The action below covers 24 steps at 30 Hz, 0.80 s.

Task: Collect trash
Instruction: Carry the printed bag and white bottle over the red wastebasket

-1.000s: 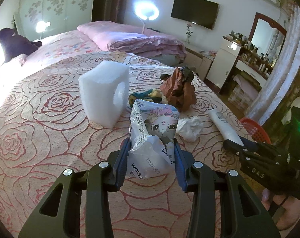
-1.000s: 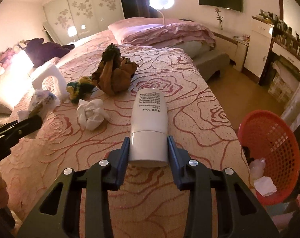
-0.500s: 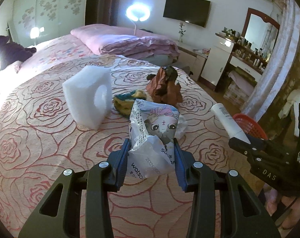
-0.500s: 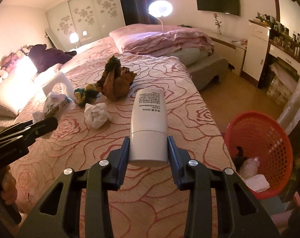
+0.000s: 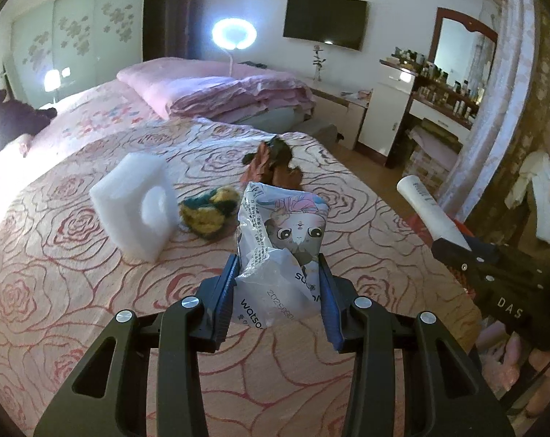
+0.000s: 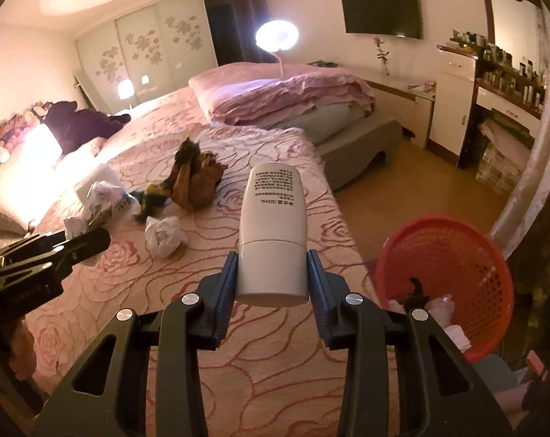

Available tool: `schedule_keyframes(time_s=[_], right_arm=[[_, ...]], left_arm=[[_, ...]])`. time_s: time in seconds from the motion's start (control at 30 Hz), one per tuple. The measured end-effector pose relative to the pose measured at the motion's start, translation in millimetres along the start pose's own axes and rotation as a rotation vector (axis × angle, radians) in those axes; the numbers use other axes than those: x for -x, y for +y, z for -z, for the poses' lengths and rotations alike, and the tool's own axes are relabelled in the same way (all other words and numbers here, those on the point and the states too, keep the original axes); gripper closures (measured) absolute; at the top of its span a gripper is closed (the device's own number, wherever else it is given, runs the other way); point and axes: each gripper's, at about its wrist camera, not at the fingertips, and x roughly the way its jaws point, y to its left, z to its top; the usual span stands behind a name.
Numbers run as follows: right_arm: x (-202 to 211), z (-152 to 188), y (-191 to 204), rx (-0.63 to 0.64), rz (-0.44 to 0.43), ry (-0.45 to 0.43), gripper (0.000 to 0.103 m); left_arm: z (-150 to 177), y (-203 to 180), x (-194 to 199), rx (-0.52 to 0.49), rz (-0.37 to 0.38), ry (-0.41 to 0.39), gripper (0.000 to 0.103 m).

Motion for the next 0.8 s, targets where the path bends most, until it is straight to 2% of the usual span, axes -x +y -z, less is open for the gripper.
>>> schedule_keyframes(time_s=[0.8], right_arm=[[41,-4,-76,-0.120,0.122,-0.088,0.067]], left_arm=[[-28,-81,-14,-0.150,0.097,-0.008,0.064]])
